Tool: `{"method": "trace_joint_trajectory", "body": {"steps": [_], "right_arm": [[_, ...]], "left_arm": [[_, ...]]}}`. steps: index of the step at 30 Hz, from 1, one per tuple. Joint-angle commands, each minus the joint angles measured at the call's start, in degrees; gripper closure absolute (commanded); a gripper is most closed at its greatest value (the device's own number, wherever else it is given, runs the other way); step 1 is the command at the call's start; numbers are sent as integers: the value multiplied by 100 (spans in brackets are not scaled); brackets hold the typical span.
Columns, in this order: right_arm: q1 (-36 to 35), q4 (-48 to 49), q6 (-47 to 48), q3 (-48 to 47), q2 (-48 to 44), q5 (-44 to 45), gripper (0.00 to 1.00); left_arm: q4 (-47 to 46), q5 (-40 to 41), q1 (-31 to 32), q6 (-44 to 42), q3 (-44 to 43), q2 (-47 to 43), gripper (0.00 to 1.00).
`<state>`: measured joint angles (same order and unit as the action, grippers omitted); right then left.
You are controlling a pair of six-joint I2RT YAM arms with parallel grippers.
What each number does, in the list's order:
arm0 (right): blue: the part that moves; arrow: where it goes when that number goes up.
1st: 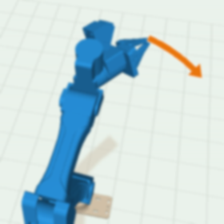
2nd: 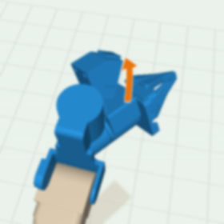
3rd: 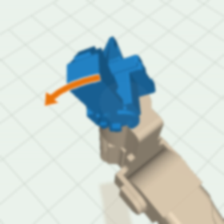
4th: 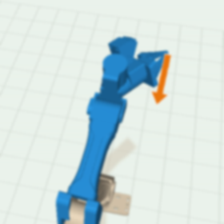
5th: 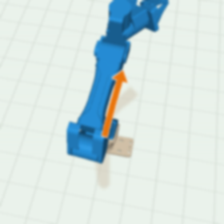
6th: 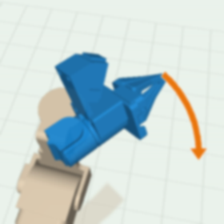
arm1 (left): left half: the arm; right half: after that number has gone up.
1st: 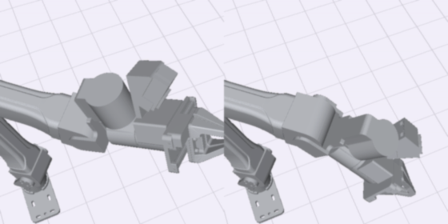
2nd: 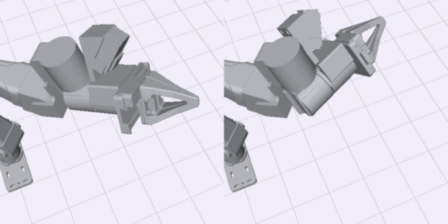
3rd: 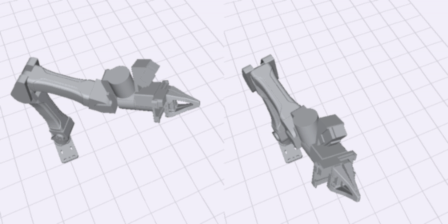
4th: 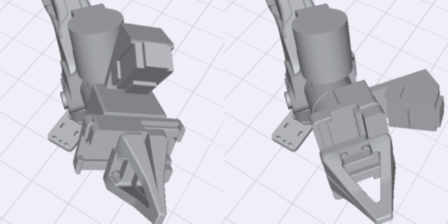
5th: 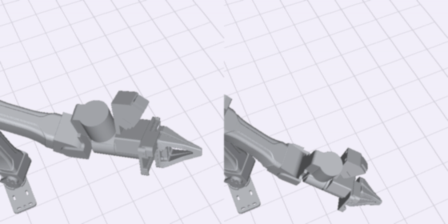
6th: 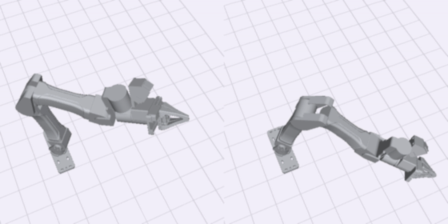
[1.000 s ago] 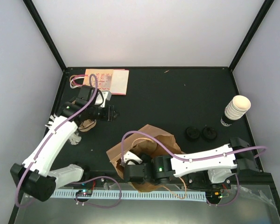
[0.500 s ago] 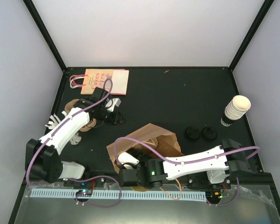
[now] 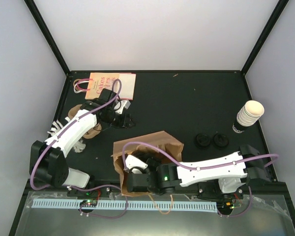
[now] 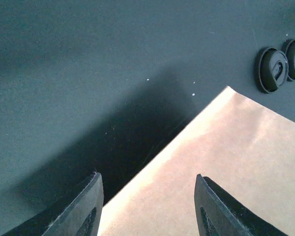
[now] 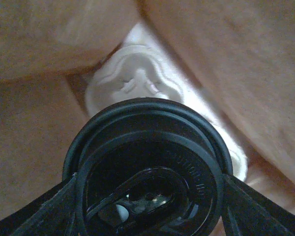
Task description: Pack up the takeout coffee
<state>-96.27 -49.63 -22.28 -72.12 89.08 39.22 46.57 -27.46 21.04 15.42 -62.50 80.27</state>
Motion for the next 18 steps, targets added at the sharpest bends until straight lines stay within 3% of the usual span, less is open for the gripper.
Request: {"method": "trace_joint_trajectory", "body": {"steps": [1,18], "right_arm": [[197,177,200,173,-333,167,46],[214,-21,526,283,-266,-21,44]], "left_arm": [[-123,-218,32,-123,-241,41,46],[-208,-389,50,-390,-216,157,46]]}}
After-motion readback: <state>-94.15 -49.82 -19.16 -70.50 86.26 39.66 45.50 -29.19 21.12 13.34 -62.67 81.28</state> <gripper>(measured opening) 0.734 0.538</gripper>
